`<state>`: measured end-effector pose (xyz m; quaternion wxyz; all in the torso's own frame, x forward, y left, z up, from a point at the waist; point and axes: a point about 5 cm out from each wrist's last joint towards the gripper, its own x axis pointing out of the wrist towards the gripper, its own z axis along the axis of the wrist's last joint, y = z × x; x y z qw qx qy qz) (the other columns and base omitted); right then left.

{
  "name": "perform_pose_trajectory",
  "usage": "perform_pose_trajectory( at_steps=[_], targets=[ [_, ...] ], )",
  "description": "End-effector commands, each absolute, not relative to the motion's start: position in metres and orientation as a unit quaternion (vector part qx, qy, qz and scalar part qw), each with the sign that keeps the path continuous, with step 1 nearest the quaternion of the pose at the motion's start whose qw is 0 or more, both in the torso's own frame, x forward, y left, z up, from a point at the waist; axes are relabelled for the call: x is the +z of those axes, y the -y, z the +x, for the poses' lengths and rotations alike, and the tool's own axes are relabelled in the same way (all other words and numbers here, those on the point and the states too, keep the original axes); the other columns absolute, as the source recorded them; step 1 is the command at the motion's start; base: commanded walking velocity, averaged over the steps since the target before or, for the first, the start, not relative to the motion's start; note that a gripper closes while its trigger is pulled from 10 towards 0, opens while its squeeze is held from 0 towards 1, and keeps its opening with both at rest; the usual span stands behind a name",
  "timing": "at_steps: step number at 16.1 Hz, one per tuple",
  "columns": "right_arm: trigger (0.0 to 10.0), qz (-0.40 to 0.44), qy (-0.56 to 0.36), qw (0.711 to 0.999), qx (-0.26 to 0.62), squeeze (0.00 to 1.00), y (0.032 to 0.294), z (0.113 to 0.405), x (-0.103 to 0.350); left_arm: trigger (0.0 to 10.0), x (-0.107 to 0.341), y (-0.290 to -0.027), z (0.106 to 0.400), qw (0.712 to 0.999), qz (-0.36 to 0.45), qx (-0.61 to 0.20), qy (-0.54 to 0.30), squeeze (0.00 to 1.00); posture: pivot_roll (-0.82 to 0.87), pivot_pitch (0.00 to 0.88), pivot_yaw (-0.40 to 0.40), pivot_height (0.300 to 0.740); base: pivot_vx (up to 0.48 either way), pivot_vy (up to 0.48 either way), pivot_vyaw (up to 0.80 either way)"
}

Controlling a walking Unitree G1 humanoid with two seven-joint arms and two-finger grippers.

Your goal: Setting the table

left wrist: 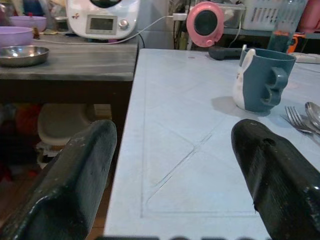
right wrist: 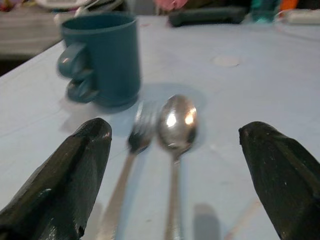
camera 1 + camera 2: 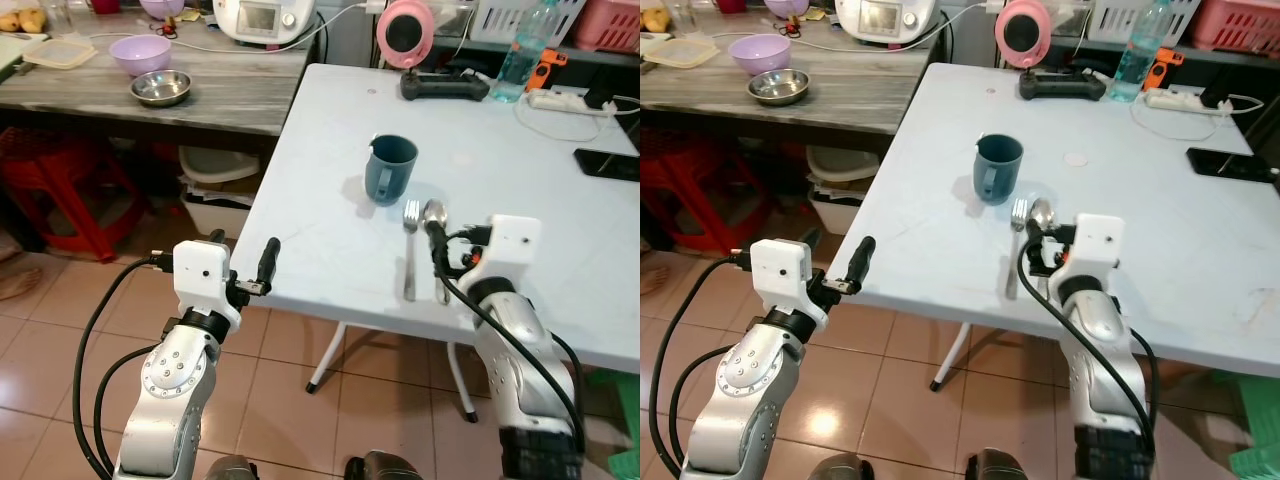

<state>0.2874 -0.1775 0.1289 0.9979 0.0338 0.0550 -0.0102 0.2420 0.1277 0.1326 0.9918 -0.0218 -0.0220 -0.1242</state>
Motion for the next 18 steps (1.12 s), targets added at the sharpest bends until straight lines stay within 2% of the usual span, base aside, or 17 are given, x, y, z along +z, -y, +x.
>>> perform_pose_trajectory(
  at_steps=[1, 4, 10, 15, 16, 17, 18],
  targets=[
    [10.0, 0.033, -0.065, 0.997, -0.001, 0.0, 0.175, 0.292, 0.128, 10.0, 0.135, -0.128, 0.241, 0.992, -0.019, -0.125, 0.026, 0.0, 0.02, 0.067, -0.002, 0.74, 0.0, 0.0, 0.0],
    [10.0, 0.037, -0.076, 0.996, 0.007, 0.0, 0.167, 0.306, 0.128, 10.0, 0.135, -0.129, 0.239, 0.992, -0.017, -0.126, 0.023, 0.0, 0.03, 0.082, -0.004, 0.74, 0.0, 0.0, 0.0],
    [10.0, 0.041, -0.112, 0.992, 0.03, 0.0, 0.146, 0.31, 0.118, 10.0, 0.136, -0.128, 0.236, 0.992, -0.019, -0.127, 0.018, 0.0, 0.04, 0.107, -0.002, 0.74, 0.0, 0.0, 0.0],
    [10.0, 0.023, -0.13, 0.991, 0.025, 0.0, 0.145, 0.318, 0.116, 10.0, 0.134, -0.127, 0.233, 0.991, -0.018, -0.133, 0.012, 0.0, 0.04, 0.113, -0.003, 0.74, 0.0, 0.0, 0.0],
    [4.9, 0.019, -0.138, 0.99, 0.023, 0.0, 0.147, 0.319, 0.114, 10.0, 0.134, -0.127, 0.234, 0.991, -0.018, -0.133, 0.012, 0.0, 0.04, 0.115, -0.004, 0.74, 0.0, 0.0, 0.0],
    [4.9, 0.018, -0.14, 0.99, 0.022, 0.0, 0.148, 0.32, 0.113, 10.0, 0.135, -0.127, 0.234, 0.991, -0.018, -0.133, 0.013, 0.0, 0.04, 0.115, -0.004, 0.74, 0.0, 0.0, 0.0],
    [0.0, 0.019, -0.151, 0.988, 0.015, 0.0, 0.15, 0.32, 0.11, 10.0, 0.135, -0.127, 0.233, 0.991, -0.018, -0.133, 0.012, 0.0, 0.04, 0.116, -0.005, 0.74, 0.0, 0.0, 0.0]
  ],
)
